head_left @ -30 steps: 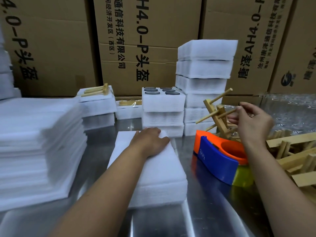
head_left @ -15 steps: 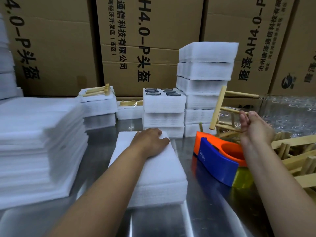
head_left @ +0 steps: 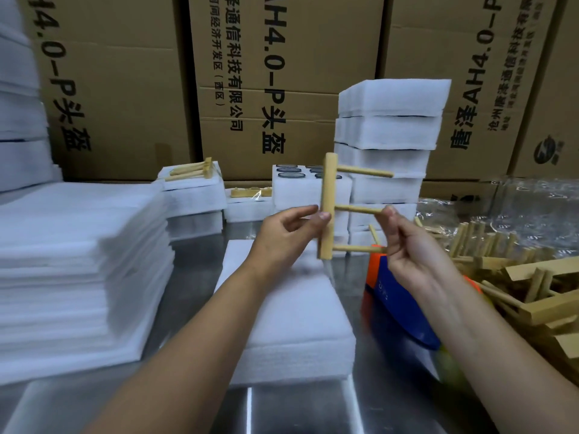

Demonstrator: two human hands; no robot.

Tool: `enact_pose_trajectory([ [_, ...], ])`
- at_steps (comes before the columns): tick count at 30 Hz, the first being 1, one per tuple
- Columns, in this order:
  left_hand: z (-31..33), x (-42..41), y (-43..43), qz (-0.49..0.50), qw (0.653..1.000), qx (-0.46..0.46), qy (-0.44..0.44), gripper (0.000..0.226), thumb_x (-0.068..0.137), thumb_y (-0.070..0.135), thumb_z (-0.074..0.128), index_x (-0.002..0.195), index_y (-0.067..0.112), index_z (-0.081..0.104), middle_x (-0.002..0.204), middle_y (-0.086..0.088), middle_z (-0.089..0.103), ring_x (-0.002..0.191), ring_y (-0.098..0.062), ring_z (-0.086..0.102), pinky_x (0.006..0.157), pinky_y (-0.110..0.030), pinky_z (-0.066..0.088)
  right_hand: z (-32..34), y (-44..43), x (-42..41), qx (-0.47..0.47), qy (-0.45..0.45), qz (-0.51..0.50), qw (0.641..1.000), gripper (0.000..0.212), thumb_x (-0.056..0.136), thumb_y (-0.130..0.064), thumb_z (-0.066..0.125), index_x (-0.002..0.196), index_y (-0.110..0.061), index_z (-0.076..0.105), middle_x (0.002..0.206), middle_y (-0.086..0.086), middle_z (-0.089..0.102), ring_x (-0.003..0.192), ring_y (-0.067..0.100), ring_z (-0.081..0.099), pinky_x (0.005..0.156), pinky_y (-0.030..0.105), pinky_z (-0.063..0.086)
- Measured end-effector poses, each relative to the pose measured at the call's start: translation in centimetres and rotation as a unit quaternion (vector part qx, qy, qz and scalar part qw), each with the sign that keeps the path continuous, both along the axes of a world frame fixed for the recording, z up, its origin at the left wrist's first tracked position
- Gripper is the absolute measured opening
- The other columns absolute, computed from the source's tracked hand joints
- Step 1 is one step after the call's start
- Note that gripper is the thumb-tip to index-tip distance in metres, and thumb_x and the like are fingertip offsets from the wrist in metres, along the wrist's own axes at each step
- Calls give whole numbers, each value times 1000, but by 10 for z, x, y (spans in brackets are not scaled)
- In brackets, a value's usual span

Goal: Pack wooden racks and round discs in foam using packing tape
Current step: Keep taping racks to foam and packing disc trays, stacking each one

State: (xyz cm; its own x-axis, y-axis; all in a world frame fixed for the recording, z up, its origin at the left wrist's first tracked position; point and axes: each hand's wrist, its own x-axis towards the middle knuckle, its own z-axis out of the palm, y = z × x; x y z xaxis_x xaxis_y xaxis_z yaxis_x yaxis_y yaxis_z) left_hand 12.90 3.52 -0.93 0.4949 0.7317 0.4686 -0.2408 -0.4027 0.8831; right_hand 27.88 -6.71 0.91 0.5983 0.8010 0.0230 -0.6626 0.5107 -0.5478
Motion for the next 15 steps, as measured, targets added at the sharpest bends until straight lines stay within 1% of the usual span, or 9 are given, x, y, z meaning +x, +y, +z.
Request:
enact_pose_trajectory([
  [2, 1, -2, -1, 5, 1000, -1, -6, 10, 82, 28, 69, 88, 20, 69, 78, 5, 74, 74, -9, 70, 68, -19, 54, 0, -2, -11, -19, -33, 69, 997, 5, 80, 2, 62, 85, 3, 64, 85, 16, 68, 55, 9, 68, 46, 12, 51],
  [3, 3, -3, -1, 17, 1000, -11, -12, 6, 87, 24, 65, 87, 19, 67, 79, 3, 74, 72, -10, 70, 66, -22, 55, 1, -5, -13, -11, -47, 111, 993, 17, 68, 2, 71, 84, 3, 67, 91, 20, 68, 56, 9, 69, 44, 12, 50],
  [5, 4, -4, 2, 17, 997, -62, -41, 16, 95, 24, 53, 87, 15, 63, 85, -1, 73, 72, -14, 71, 62, -26, 56, 4, -10, -9, 26, -48, 164, 985, 43, 45, 0, 83, 86, 2, 69, 99, 26, 69, 53, 9, 68, 38, 12, 47],
  [6, 5, -5, 4, 0, 994, -95, -56, 19, 98, 25, 48, 88, 14, 60, 87, -4, 73, 75, -16, 71, 62, -26, 57, 5, -12, -7, 33, -52, 168, 984, 47, 46, -1, 83, 90, -2, 67, 101, 25, 69, 49, 7, 66, 36, 11, 45],
  [7, 6, -5, 5, -24, 991, -120, -61, 21, 99, 27, 45, 91, 13, 59, 89, -6, 73, 80, -18, 71, 64, -26, 57, 5, -12, -6, 22, -74, 156, 985, 41, 57, -5, 79, 95, -6, 65, 99, 21, 71, 44, 4, 62, 35, 10, 43],
  [9, 4, -4, 6, -72, 989, -129, -32, 23, 100, 29, 42, 100, 14, 59, 98, -5, 73, 93, -19, 69, 73, -26, 56, -1, -8, -10, -38, -169, 107, 979, 20, 82, -10, 63, 101, -12, 62, 90, 10, 71, 42, 1, 56, 36, 7, 41],
  [10, 2, -3, 6, -96, 988, -121, -9, 26, 100, 30, 41, 104, 14, 60, 103, -4, 72, 97, -17, 68, 77, -24, 55, -6, -5, -14, -66, -234, 89, 966, 16, 88, -11, 57, 103, -11, 63, 86, 8, 70, 45, 2, 56, 40, 9, 43],
  [12, -3, 1, 4, -135, 985, -107, 25, 28, 99, 32, 40, 107, 16, 61, 106, -1, 70, 95, -10, 67, 78, -19, 53, -18, 1, -25, -96, -349, 73, 929, 15, 93, -11, 55, 104, -7, 64, 84, 8, 69, 56, 8, 63, 51, 15, 50],
  [15, -6, 2, 3, -162, 980, -90, 67, 29, 97, 35, 41, 100, 23, 67, 97, 8, 71, 89, -8, 66, 78, -19, 51, -28, 4, -41, -113, -423, 103, 893, 21, 90, -16, 60, 109, -6, 60, 88, 11, 69, 77, 18, 67, 69, 27, 56],
])
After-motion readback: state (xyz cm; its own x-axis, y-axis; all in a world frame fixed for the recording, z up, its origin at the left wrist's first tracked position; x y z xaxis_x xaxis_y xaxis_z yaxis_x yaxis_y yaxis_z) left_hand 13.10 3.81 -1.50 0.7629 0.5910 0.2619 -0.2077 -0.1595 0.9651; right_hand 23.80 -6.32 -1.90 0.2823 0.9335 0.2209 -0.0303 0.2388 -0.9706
